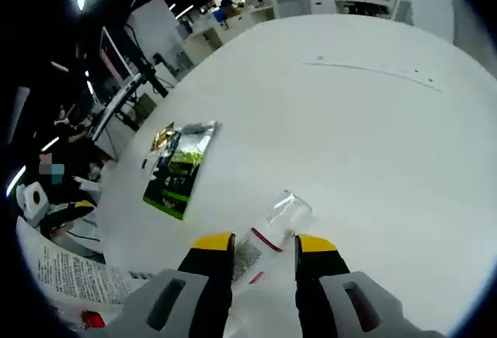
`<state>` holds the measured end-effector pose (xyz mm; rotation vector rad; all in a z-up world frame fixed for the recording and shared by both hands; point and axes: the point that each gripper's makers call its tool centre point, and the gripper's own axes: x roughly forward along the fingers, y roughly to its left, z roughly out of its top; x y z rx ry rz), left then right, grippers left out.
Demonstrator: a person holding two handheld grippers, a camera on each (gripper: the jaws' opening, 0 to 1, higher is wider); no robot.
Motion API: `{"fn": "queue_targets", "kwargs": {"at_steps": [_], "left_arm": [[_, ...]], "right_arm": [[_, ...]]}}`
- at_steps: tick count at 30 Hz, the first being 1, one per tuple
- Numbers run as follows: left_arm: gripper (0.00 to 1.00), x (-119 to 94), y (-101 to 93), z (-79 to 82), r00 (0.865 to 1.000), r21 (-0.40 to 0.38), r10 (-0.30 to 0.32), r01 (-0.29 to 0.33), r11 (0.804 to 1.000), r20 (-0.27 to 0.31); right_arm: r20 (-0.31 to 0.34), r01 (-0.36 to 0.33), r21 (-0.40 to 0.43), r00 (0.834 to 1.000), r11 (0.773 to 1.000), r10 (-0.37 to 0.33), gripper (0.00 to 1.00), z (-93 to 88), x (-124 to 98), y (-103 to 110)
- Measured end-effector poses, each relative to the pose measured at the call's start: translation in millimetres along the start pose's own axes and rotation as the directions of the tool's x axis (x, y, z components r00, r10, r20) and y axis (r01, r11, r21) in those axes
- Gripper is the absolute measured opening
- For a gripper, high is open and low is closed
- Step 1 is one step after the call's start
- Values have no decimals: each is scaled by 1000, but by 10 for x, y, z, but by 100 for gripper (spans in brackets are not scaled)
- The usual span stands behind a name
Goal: Arrange the skincare products in the storage area until every visible bottle or jar stands upright without overlapping.
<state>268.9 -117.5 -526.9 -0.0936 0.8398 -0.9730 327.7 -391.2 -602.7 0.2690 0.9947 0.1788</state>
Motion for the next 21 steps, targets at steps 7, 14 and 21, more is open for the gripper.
{"fn": "queue_targets", "kwargs": {"at_steps": [7,14,21], "left_arm": [[97,3,27,-8,1000,-7,6,-6,1000,-3],[97,44,27,-14,1000,-5,3,-3,1000,-9],[97,85,-14,3,1000,6,-9,9,1000,-14]], "right_arm": [[-53,9,-120,998,993,-16,25,11,86,-36],[-121,32,-510,987,859,-108,15,-96,106,-111],[-90,6,-468,995,884,-54,13,-94,123,-159]]}}
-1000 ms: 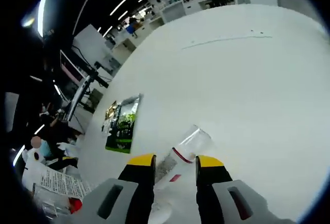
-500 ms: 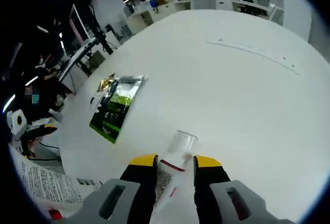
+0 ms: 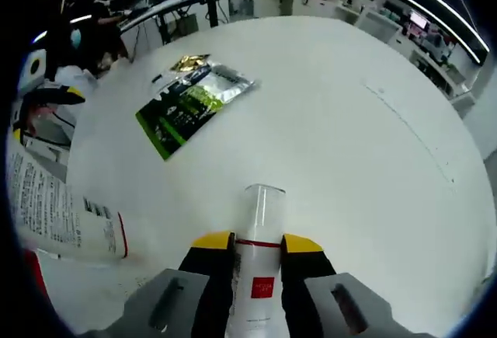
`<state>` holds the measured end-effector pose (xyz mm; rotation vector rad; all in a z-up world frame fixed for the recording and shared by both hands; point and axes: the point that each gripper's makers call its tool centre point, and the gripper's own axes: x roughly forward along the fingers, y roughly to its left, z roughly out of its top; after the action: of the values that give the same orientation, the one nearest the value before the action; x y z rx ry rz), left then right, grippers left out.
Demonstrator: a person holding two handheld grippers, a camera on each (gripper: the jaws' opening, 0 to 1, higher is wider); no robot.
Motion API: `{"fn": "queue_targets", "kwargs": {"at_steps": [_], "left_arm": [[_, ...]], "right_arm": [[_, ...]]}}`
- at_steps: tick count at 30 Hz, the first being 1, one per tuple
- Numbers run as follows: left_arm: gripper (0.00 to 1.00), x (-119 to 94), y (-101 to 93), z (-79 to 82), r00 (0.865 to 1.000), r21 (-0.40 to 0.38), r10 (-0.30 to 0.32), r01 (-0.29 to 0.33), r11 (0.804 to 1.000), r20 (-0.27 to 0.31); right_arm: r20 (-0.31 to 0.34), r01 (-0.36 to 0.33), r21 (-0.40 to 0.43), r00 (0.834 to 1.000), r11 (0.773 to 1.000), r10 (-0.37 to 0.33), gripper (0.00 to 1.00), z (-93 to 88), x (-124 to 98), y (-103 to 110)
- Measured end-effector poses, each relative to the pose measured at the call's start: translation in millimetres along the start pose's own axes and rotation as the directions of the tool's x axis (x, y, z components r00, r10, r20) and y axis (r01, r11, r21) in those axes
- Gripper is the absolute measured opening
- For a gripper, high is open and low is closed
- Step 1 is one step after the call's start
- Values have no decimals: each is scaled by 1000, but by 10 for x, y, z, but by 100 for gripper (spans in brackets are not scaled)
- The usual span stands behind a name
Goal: Arrange the skincare products in the storage area until every visible bottle or jar stands upright without overlapping.
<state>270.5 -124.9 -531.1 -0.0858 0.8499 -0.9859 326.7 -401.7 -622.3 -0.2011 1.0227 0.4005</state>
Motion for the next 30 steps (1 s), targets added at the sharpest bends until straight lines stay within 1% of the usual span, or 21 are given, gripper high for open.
{"fn": "queue_targets", "kwargs": {"at_steps": [1,4,6,9,10,11,12,13,14,16,18,20,22,24,26,28,29,30], "left_arm": [[97,3,-10,6,1000,2,-2,2,1000,-1],[96,-6,-16,17,1000,11,-4,4,1000,-5],[97,-20,-21,27,1000,15,-3,3,1000,-5],[97,-47,-23,43,1000,19,-1,1,1000,0],[97,-52,-21,44,1000,19,0,0,1000,1],[96,-62,-25,52,1000,21,2,-2,1000,1],[96,-65,-21,45,1000,23,3,-3,1000,1],[96,-66,-21,40,1000,24,2,-2,1000,0],[96,-67,-30,39,1000,25,1,-1,1000,1],[96,-68,-61,44,1000,31,-2,2,1000,0],[96,-59,-96,54,1000,39,-10,10,999,1],[96,-61,-149,77,1000,46,-16,15,999,4],[96,-62,-198,99,1000,54,-22,22,998,7],[96,-64,-239,120,1000,65,-29,28,998,10],[96,-77,-264,136,999,73,-36,35,997,13],[97,-98,-300,146,999,82,-42,41,996,16],[97,-105,-314,145,999,85,-43,42,995,17],[96,-117,-325,141,999,89,-45,44,995,17]], "right_arm": [[17,0,46,1000,999,-1,12,10,6,-27],[48,-12,96,999,995,8,12,50,19,-48],[51,-7,96,999,995,2,12,18,4,-47],[51,20,106,998,994,-25,12,-3,-20,-79],[74,18,115,997,993,-26,12,43,-47,-85],[93,12,134,995,991,-25,12,53,-65,-84],[116,3,172,993,985,-23,12,58,-100,-83],[127,3,182,992,983,-27,12,68,-135,-94],[148,11,178,988,984,-38,12,88,-199,-115],[156,8,177,987,984,-36,12,117,-232,-126],[178,20,180,983,983,-53,12,117,-341,-136],[192,21,178,980,984,-56,12,127,-353,-169],[218,28,170,974,985,-65,12,139,-448,-130],[219,39,187,972,982,-80,12,83,-513,-138],[241,46,205,966,978,-96,12,84,-561,-177],[261,49,231,959,972,-111,12,55,-662,-142],[276,53,239,954,970,-120,12,42,-693,-178],[280,53,246,952,968,-123,12,27,-721,-184]]}}
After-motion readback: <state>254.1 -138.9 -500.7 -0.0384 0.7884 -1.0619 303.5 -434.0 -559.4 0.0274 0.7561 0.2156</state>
